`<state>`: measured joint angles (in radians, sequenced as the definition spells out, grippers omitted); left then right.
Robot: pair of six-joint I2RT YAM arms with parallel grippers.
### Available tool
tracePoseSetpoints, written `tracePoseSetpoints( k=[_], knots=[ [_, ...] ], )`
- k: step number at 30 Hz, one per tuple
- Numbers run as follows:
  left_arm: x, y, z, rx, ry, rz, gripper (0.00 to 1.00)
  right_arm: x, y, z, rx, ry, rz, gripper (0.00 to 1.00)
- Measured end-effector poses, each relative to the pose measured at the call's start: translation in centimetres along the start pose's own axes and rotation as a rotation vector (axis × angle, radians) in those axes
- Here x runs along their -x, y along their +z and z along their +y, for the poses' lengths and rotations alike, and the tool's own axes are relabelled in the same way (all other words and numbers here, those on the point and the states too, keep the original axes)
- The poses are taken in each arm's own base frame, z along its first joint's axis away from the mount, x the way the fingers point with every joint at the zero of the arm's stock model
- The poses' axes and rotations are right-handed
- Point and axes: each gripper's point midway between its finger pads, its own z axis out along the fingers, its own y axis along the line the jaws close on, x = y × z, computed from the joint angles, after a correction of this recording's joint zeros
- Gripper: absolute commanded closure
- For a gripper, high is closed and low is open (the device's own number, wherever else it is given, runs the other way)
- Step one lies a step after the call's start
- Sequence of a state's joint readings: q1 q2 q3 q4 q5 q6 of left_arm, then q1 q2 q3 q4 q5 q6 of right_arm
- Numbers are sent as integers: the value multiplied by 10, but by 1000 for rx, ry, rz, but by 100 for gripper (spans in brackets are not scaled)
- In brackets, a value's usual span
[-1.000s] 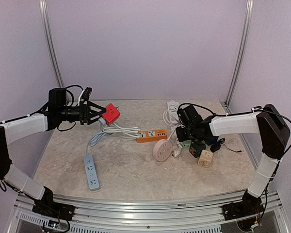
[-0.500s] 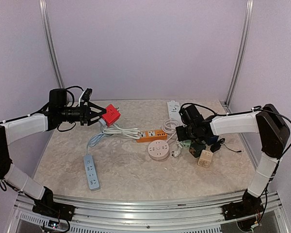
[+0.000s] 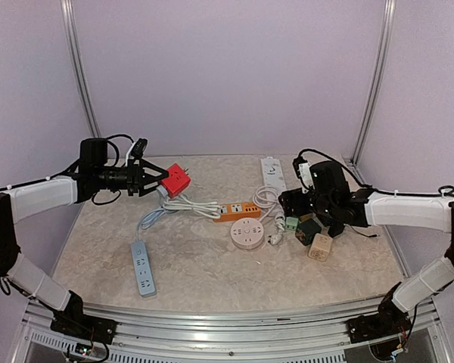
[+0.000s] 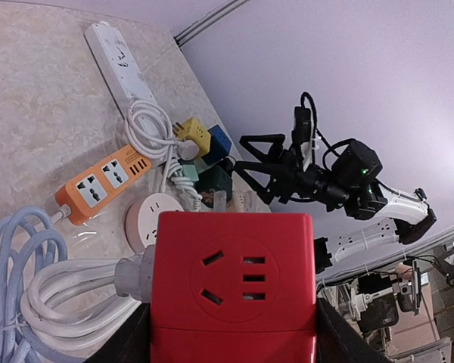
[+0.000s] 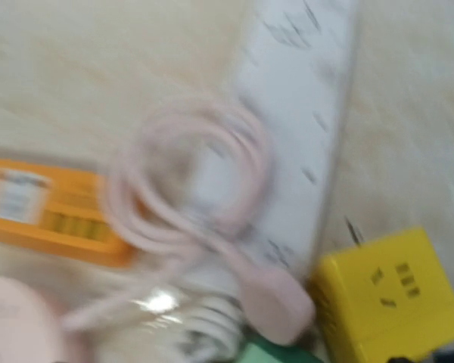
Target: Pull the plug off the socket
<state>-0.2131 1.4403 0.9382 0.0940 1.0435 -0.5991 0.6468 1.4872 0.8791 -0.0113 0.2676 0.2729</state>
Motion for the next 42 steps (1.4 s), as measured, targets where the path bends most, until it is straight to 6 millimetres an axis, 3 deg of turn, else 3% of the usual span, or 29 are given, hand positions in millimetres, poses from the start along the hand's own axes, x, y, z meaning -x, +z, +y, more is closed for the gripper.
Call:
tracePoseSetpoints(
  k=[4,8,11,13,17,21,26,42],
  knots=[
    [-8,11,-8,-29,12,36,83,40,-51,28,173,-30,-198,10],
    [-24,25,-23,-87,40,100,82,76,-116,83,386,-94,-420,10],
    [-31,32,-34,-132,61,138,82,85,-148,122,485,-138,-516,11],
    [-36,35,-40,-155,74,158,82,81,-159,145,518,-169,-543,12],
    [-42,38,-45,-173,89,175,82,66,-156,184,525,-229,-539,13],
    [-43,42,-45,-162,108,172,83,53,-138,218,491,-294,-512,12],
    [-47,49,-48,-153,120,172,83,44,-121,247,451,-349,-491,12],
    [-47,53,-47,-137,132,160,83,51,-99,268,376,-331,-503,20]
  ],
)
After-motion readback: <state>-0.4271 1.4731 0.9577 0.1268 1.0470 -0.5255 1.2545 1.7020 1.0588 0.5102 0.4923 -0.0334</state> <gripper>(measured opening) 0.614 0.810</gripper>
